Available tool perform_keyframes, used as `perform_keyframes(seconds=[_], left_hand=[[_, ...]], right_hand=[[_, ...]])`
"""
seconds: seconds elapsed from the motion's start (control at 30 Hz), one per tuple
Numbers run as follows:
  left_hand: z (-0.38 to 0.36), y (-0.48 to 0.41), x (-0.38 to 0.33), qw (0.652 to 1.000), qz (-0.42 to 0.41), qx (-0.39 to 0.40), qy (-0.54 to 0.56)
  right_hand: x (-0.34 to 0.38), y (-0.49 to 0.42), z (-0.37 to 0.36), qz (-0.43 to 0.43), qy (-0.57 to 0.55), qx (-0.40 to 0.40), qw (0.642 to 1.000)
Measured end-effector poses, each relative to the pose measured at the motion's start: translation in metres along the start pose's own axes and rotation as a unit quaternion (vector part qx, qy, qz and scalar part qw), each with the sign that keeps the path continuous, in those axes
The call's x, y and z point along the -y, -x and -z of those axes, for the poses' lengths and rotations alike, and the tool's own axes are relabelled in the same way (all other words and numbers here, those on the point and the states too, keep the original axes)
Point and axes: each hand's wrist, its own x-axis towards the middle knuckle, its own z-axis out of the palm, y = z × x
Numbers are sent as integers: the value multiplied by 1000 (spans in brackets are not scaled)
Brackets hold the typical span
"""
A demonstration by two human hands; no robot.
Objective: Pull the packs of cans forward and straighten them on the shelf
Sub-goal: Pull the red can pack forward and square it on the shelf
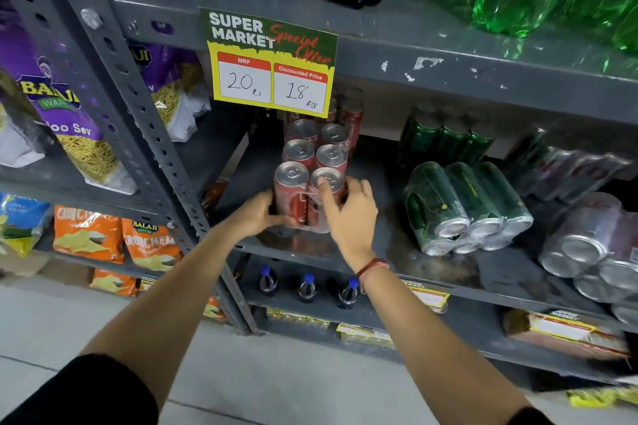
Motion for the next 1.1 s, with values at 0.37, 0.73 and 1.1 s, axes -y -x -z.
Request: perform_keyframes(seconds=[0.37, 0.73, 1.1], left_hand=[[-48, 42, -24, 912, 13, -382, 150], [-47, 9, -16, 960, 2, -222, 169], [23, -37, 11, 990, 36, -66, 117]], right_hand=[[2, -67, 13, -82, -146, -17, 986], [-31, -71, 7, -152, -219, 148, 952], [-47, -10, -12, -67, -131, 4, 989]])
